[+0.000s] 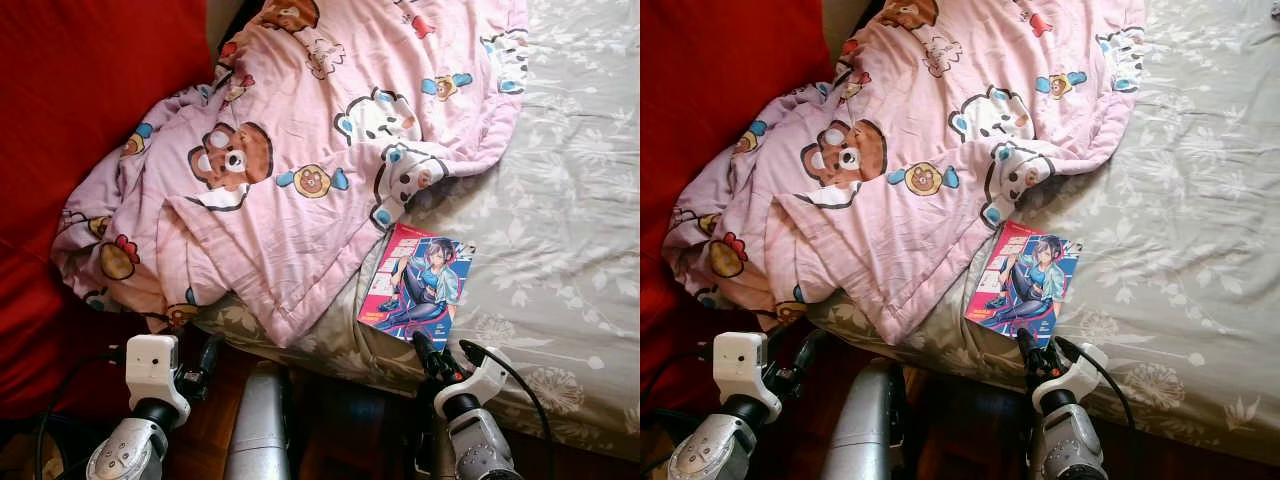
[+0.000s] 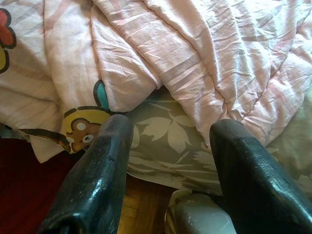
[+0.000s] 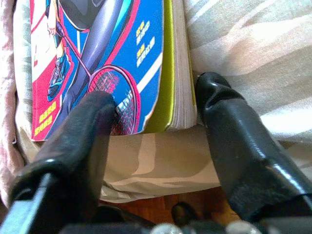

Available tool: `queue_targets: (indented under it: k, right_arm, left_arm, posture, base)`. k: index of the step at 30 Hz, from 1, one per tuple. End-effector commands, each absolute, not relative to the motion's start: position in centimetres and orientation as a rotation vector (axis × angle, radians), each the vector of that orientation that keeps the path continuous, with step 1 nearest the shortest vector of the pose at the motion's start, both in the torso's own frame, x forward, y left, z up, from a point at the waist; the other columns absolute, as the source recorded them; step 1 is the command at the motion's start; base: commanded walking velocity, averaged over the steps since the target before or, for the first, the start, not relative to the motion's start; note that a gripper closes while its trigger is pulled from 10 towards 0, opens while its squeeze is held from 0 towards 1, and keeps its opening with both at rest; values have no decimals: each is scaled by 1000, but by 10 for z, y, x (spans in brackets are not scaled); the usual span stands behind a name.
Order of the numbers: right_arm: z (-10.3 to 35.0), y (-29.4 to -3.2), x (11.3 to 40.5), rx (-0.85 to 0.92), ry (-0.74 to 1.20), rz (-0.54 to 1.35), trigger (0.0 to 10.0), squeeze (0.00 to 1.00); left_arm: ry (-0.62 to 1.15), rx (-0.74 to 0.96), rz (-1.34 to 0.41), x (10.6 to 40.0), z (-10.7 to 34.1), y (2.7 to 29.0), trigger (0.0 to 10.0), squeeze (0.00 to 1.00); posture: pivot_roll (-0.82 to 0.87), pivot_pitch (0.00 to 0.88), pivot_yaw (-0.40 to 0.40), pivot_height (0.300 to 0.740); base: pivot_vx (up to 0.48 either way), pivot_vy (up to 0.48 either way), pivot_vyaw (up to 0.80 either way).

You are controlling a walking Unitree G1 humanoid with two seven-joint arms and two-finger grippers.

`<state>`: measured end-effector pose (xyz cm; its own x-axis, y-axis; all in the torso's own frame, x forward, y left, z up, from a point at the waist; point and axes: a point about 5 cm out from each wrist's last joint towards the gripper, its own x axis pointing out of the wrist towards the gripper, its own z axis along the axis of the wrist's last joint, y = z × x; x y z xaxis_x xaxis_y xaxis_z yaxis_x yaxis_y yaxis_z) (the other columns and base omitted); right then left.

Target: Clean up the room

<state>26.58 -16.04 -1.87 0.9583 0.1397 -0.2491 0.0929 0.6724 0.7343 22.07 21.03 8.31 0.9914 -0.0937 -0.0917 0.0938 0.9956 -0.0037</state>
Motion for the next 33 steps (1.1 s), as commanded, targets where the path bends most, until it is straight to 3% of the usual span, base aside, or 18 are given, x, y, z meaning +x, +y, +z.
queue_targets:
  k: [1,25,33]
  right_arm:
    - [-35,-142,249,906,403,37,0,0]
    - [-34,-149,249,845,370,-31,0,0]
    - [-15,-180,238,767,104,-231,0,0]
  left_arm:
    - [142,28,-89,214,74,214,10000,0]
    - [132,28,-91,222,72,209,10000,0]
    - [102,8,-60,237,69,205,10000,0]
  posture:
    - [190,371,132,611]
    - [162,338,108,611]
    - [103,290,63,611]
  base:
    - [0,0,0]
    - [0,0,0]
    - [0,0,0]
